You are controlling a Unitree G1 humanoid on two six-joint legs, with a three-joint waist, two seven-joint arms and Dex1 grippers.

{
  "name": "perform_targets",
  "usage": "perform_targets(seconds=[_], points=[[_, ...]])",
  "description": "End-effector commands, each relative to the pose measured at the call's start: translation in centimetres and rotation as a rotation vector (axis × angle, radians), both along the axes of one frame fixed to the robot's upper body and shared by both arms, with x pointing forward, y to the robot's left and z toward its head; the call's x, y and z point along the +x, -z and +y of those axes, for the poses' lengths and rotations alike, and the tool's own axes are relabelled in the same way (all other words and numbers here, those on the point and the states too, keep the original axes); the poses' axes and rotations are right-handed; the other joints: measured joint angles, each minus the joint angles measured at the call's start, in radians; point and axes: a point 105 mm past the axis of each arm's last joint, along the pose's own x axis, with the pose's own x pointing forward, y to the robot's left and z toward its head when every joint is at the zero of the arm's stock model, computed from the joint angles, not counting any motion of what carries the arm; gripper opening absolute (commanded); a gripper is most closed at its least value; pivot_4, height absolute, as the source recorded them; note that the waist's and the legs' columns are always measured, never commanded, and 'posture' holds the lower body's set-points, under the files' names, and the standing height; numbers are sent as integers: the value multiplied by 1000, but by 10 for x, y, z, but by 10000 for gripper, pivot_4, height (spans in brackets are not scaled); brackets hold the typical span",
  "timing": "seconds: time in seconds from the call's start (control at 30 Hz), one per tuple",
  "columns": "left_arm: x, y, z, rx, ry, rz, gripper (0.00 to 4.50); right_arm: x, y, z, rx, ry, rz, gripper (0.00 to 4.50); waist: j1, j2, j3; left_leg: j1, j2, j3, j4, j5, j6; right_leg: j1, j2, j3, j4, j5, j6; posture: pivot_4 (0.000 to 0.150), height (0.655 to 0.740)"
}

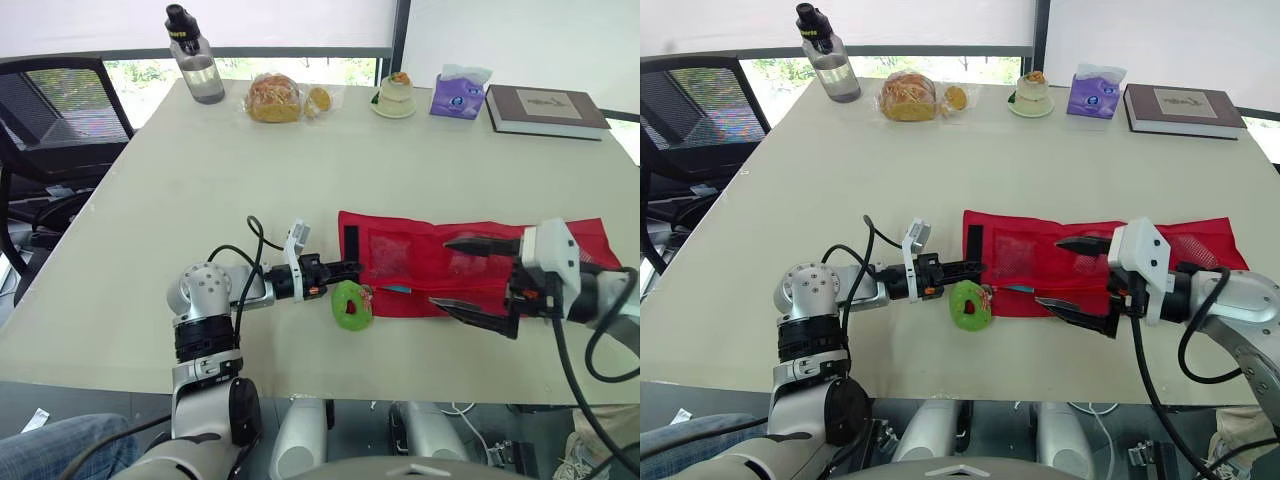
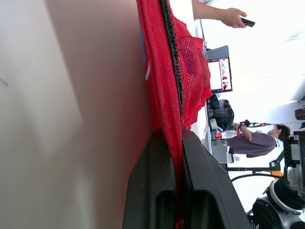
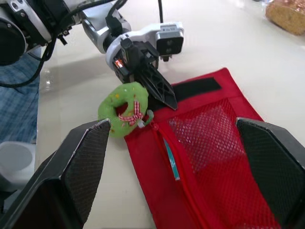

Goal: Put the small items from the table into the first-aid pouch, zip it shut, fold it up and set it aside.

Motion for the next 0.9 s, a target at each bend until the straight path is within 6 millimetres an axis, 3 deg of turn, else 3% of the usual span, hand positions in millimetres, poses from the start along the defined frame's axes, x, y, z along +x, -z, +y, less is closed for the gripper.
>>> perform_targets(seconds=[0.03, 0.13, 0.27, 0.5, 0.9], points=[[-1, 3, -6, -5, -1, 9, 227, -3, 0, 37, 64, -104, 6, 45000, 0, 0, 0, 0, 0, 0, 0, 0, 0, 0, 0, 0, 0, 0, 0, 1500, 7400], [4, 3, -13, -12, -11, 13, 227, 5, 7, 50, 124, -115, 37, 45000, 6, 0, 0, 0, 0, -2, 0, 0, 0, 1, 0, -2, 0, 0, 0, 1500, 7400], [9, -1, -26, -50, -15, 13, 227, 6, 40, 53, -19, -170, 52, 45000, 11, 0, 0, -1, -2, -4, 2, 0, 0, 4, -2, -4, -2, 0, 0, 1500, 7400], [16, -1, -36, -76, -36, 26, 227, 8, 74, 65, -136, -263, 114, 45000, 4, 0, 0, 0, -2, -5, 2, 0, 0, 4, -1, -4, -1, 0, 0, 1500, 7400], [5, 19, -37, 23, -1, 26, 227, 39, 115, 76, -325, -172, 115, 45000, 1, 1, -1, 1, -2, -5, 1, 0, -1, 5, -1, -4, -1, 0, 0, 1500, 7400]])
